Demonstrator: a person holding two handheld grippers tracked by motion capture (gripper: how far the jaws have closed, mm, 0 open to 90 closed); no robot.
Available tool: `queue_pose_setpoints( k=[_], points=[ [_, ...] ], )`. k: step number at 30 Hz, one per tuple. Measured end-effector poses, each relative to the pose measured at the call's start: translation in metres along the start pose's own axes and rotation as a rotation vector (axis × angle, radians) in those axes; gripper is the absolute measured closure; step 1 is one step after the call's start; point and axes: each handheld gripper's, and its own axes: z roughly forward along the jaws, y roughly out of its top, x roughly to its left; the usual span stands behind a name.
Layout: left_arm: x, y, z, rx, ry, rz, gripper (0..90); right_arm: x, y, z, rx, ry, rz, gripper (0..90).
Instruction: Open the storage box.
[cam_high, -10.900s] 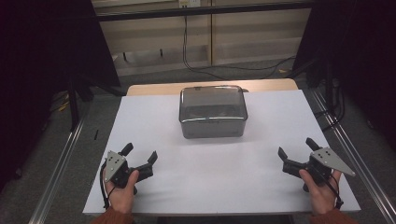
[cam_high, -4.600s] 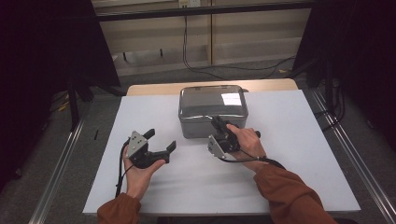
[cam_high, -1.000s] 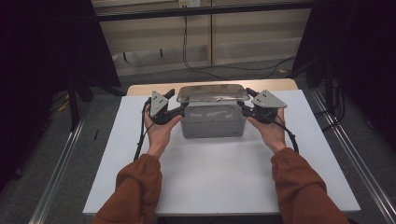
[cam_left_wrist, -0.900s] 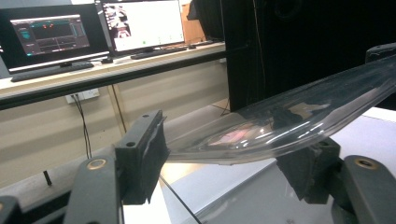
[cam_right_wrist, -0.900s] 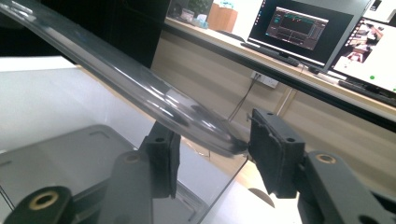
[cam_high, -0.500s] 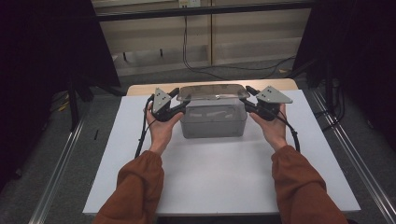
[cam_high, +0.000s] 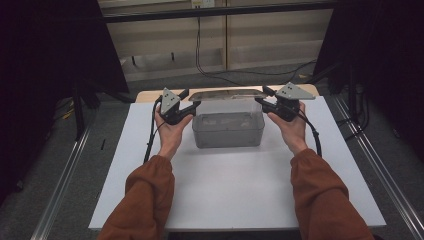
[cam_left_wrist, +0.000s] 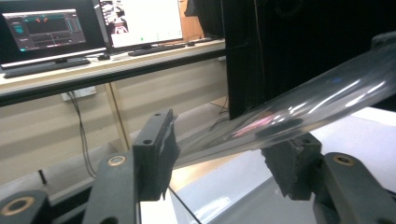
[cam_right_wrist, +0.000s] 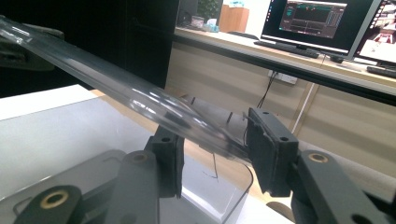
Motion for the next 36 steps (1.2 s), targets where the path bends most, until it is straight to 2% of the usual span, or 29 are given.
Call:
queue_pose_setpoints(
  k=[4, 5, 8, 10, 11, 13, 15, 23, 28, 31, 34, 36],
  points=[
    [0.001, 0.000, 0.005, 0.012, 0.002, 0.011, 50.2, -0.003, 0.003, 0.003, 0.004, 0.004, 0.022, 57.1],
    [0.002, 0.000, 0.005, 0.017, 0.005, 0.015, 51.9, -0.005, 0.003, 0.005, 0.020, 0.003, 0.025, 57.0],
    [0.003, -0.001, 0.008, 0.010, -0.016, -0.037, 54.6, -0.006, 0.001, 0.008, 0.033, -0.004, 0.025, 57.2],
    [0.002, 0.000, 0.008, 0.018, -0.008, 0.011, 56.8, -0.007, -0.001, 0.011, 0.028, -0.007, 0.038, 57.1],
    [0.002, 0.001, 0.009, 0.020, -0.002, 0.019, 58.1, -0.008, -0.002, 0.012, 0.028, -0.013, 0.041, 57.2],
    [0.003, 0.003, 0.009, 0.018, 0.001, 0.013, 58.4, -0.008, -0.005, 0.015, 0.028, -0.020, 0.037, 58.0],
    [0.005, 0.003, 0.009, 0.017, -0.005, 0.024, 60.0, -0.009, -0.005, 0.017, 0.025, -0.025, 0.045, 56.2],
    [0.008, 0.003, 0.011, -0.006, 0.001, 0.001, 62.5, -0.014, -0.004, 0.022, 0.022, -0.020, 0.050, 59.8],
    [0.009, 0.004, 0.011, 0.003, 0.000, 0.007, 62.7, -0.016, -0.011, 0.027, 0.026, -0.023, 0.069, 57.1],
    [0.009, 0.005, 0.012, 0.005, 0.002, 0.004, 63.0, -0.017, -0.013, 0.030, 0.012, -0.028, 0.058, 56.2],
    [0.011, 0.006, 0.013, 0.013, 0.005, 0.011, 63.8, -0.016, -0.014, 0.032, 0.005, -0.027, 0.047, 57.9],
    [0.012, 0.006, 0.015, 0.013, 0.015, 0.002, 64.5, -0.018, -0.014, 0.033, -0.004, -0.029, 0.050, 59.8]
  ],
)
